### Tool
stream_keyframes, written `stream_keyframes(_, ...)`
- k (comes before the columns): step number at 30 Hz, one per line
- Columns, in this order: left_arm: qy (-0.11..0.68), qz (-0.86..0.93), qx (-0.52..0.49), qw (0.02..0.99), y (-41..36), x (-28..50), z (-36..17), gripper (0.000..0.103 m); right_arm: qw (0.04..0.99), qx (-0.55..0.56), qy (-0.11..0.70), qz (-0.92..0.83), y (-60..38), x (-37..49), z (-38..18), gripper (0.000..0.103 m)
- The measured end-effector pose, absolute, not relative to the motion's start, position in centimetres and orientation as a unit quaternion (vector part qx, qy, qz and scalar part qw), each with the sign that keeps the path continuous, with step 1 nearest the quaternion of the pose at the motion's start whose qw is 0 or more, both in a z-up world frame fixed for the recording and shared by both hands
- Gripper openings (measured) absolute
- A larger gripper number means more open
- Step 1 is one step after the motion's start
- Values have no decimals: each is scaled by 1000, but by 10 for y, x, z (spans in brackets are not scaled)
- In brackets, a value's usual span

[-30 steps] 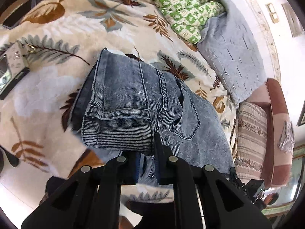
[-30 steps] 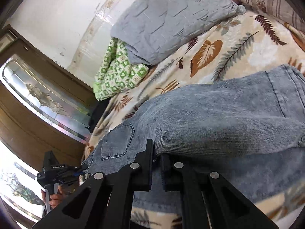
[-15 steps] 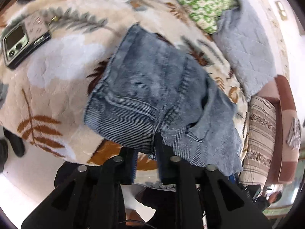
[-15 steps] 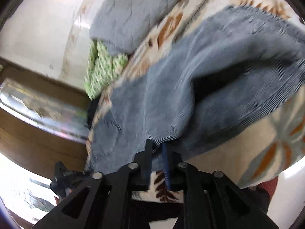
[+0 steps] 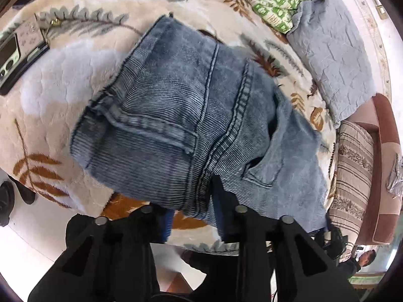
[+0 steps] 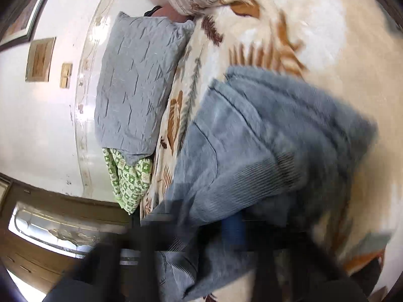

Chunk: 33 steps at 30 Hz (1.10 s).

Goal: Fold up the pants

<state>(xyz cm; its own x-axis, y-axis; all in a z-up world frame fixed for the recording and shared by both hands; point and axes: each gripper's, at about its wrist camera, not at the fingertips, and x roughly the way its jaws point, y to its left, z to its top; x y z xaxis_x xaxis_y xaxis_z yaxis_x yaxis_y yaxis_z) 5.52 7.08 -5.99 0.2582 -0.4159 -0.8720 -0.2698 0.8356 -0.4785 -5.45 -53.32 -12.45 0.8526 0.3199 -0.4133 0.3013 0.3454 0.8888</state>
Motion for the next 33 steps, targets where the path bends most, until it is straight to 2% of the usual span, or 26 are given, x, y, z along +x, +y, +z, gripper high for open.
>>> stream_keyframes(3,590,-61,-277,756,66,52,-42,22,833,501,234,26,-545,-61,-67,7)
stream_keyframes(5,590,-64,-262,761,60,51,-41,20,859,450,242,15,-549,-68,-49,7)
stream_keyframes(10,632,-50,-237,736,50,47,-74,19,847,418,328,-35,-556,-90,-96,7)
stream_keyframes(15,636,-49,-236,733,54,46,-76,19,831,434,344,-53,-551,-107,-130,8)
stream_keyframes(18,639,-56,-226,733,54,44,-73,21,828,440,344,-55,-557,-113,-128,12)
stream_keyframes(20,639,-73,-224,732,56,42,-69,22,826,440,344,-73,-562,-124,-123,19)
stream_keyframes(22,633,-97,-214,737,62,33,-59,22,829,430,339,-111,-569,-142,-111,31)
stream_keyframes(26,605,-133,-213,756,92,18,-30,22,852,393,314,-144,-577,-161,-77,32)
stream_keyframes(27,595,-123,-213,766,102,22,-22,23,859,376,320,-134,-572,-152,-68,34)
stream_keyframes(28,587,-108,-210,774,110,27,-17,31,864,361,329,-119,-565,-141,-61,38)
stream_keyframes(29,580,-93,-207,782,118,35,-13,46,870,345,339,-99,-553,-125,-55,40)
stream_keyframes(31,572,-65,-210,790,131,57,-14,59,877,317,359,-39,-519,-83,-45,48)
stream_keyframes(33,583,-64,-222,779,138,83,-24,59,877,286,386,32,-469,-29,-41,55)
